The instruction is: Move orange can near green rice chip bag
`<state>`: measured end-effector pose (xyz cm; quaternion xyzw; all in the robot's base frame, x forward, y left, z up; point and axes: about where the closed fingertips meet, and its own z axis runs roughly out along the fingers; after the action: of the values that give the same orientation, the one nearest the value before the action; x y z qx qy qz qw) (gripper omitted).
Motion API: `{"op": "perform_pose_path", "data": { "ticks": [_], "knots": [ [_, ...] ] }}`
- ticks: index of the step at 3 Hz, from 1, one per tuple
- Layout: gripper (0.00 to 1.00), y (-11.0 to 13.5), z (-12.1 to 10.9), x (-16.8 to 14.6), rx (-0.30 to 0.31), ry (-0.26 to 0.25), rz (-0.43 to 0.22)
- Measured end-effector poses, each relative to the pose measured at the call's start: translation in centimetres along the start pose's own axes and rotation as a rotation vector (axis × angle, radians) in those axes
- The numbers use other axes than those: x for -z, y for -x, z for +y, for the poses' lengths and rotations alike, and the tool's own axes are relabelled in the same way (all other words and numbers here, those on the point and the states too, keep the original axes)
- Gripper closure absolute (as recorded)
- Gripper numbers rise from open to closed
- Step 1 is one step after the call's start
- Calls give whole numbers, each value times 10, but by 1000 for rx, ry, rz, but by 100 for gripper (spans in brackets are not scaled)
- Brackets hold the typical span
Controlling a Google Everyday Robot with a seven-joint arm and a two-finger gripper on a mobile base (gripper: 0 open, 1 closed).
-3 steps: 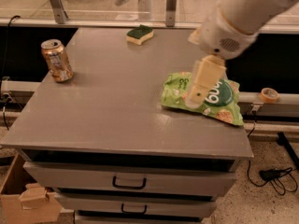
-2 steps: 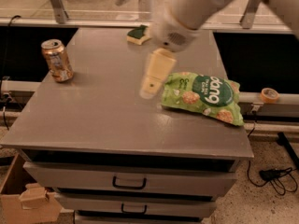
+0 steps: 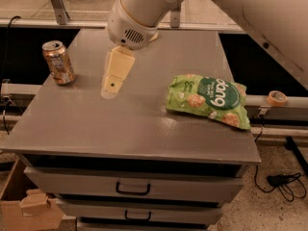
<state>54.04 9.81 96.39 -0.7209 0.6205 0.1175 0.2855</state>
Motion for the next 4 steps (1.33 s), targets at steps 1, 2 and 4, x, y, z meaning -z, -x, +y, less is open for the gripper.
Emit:
{"op": "perform_pose_path", "data": {
  "ticks": [1, 2, 4],
  "knots": [
    [0, 0, -9, -16, -13, -29, -36],
    [0, 8, -44, -54, -11, -77, -135],
    [0, 37, -121, -135, -34, -150, -361]
  ]
}}
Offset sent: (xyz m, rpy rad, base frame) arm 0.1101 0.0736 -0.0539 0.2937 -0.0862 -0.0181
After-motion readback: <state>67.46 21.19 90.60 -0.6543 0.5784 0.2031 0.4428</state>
